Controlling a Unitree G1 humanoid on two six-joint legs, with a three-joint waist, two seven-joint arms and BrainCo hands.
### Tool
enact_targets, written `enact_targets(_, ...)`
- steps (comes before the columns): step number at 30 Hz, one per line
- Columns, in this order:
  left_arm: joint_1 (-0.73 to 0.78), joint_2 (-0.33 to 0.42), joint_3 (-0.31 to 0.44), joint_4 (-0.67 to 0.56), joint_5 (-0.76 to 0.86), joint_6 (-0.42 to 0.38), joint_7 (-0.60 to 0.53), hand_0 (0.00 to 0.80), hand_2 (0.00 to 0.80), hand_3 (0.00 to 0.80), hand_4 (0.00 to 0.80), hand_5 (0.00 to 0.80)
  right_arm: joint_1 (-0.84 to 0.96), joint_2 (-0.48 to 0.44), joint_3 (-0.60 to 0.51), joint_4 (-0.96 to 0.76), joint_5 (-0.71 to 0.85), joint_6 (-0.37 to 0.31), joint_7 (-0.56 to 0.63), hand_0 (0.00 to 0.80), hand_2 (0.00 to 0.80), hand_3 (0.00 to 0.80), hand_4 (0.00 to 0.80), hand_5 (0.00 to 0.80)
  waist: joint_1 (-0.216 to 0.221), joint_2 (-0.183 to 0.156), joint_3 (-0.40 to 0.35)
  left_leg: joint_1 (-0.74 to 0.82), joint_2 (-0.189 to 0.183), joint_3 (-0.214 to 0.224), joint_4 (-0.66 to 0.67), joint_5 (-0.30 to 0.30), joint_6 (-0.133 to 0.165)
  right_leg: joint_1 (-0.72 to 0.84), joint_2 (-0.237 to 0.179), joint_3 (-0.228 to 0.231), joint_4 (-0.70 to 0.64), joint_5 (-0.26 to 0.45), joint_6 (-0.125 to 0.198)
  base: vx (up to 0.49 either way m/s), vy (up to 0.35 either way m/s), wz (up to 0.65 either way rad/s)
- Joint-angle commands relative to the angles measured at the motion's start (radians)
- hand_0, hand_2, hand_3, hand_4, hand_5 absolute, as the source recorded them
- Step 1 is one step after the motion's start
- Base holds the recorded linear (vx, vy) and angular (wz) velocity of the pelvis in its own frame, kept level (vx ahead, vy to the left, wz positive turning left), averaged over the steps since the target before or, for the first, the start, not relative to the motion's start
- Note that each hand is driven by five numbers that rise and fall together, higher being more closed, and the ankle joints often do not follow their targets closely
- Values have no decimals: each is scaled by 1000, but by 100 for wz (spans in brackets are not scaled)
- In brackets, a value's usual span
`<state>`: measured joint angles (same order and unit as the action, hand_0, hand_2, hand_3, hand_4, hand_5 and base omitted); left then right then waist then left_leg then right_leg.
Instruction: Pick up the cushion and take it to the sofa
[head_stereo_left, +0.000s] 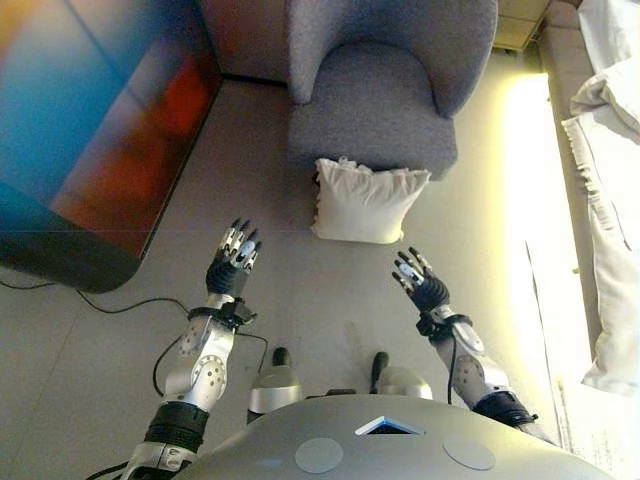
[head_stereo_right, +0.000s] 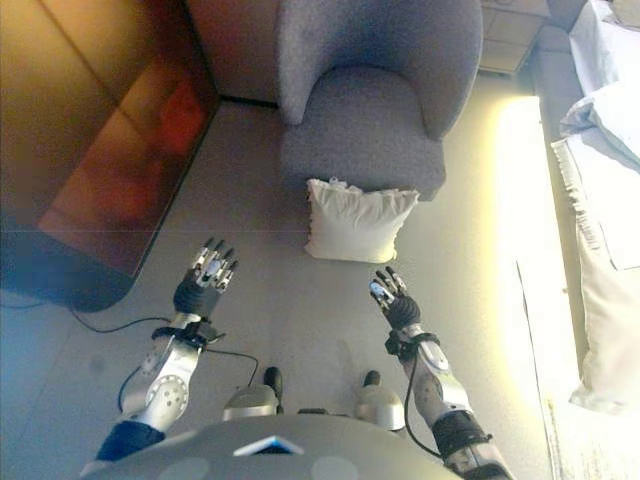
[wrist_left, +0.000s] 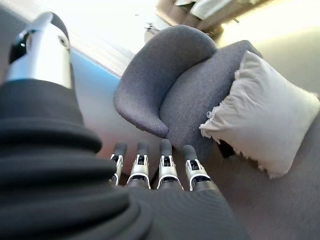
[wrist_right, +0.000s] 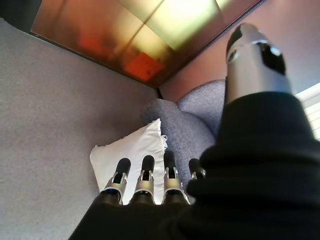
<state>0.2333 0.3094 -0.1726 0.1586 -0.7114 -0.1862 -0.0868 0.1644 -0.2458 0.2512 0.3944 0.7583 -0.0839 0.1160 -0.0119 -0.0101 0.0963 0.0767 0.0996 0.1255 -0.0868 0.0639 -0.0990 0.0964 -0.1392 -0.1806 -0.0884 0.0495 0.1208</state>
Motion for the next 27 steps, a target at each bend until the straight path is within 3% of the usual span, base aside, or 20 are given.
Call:
enact_targets(1, -48, 50, 44, -24, 4, -68, -6, 0, 0, 0, 0, 0, -27, 8, 4, -63, 8, -40, 32, 0, 0, 0, 0, 0, -8, -20, -22, -26, -23, 47, 68, -71, 40, -55, -11, 20, 81, -22, 31, 44, 63, -14)
enact_targets(10, -41, 19, 70, -4, -71, -33, -15, 0, 0, 0, 0, 0, -20, 33, 3, -71, -5, -39, 14, 0, 0, 0, 0, 0, -9, -20, -10, -53, -56, 25, 134, -112, 74, -95, -57, 60, 192, -49, 50, 58, 92, -4)
enact_targets(13, -58, 32, 62, 5, -33, -46, -14, 0, 0, 0, 0, 0, -34, 42, -3, -69, 6, -56, 2, 0, 0, 0, 0, 0, -7, -24, 8, -93, -74, 28, 190, -128, 103, -139, -101, 71, 326, -21, 53, -18, 138, -2)
enact_targets(15, -81, 46, 54, 10, -36, -38, -12, 0, 0, 0, 0, 0, -29, 51, -6, -65, 3, -75, -14, 0, 0, 0, 0, 0, -14, -5, 25, -113, -91, 21, 228, -152, 143, -215, -109, 112, 558, 55, 39, 24, 263, 7)
enact_targets(17, -89, 51, 51, 13, -51, -22, -5, 0, 0, 0, 0, 0, -12, 46, -4, -72, 1, -89, -25, 0, 0, 0, 0, 0, -28, 24, 47, -111, -82, 10, 256, -166, 153, -318, -98, 158, 760, 127, 28, 69, 262, 25)
enact_targets(19, -83, 62, 57, 5, -51, -3, -8, 0, 0, 0, 0, 0, 2, 39, -4, -74, 12, -100, -14, 0, 0, 0, 0, 0, -38, 29, 59, -101, -76, 5, 284, -184, 144, -382, -97, 173, 812, 162, 33, 190, 110, 37)
enact_targets(23, -42, 83, 72, -13, -56, 7, -42, 0, 0, 0, 0, 0, 9, 25, -22, -77, 30, -94, -11, 0, 0, 0, 0, 0, -51, -25, 67, -55, -104, -3, 311, -246, 115, -375, -130, 136, 550, 184, 51, 383, -138, 28)
enact_targets(25, -49, 89, 52, -20, -64, -9, -44, 0, 0, 0, 0, 0, -11, 13, -23, -79, 56, -101, -10, 0, 0, 0, 0, 0, -73, -71, 84, -29, -142, -27, 327, -307, 111, -398, -141, 107, 312, 182, 67, 459, -213, 11)
enact_targets(27, -64, 89, 33, -18, -69, -16, -52, 0, 0, 0, 0, 0, -40, 1, -26, -70, 71, -89, -24, 0, 0, 0, 0, 0, -96, -82, 91, 3, -157, -46, 329, -352, 111, -415, -129, 75, 131, 201, 87, 486, -118, 16)
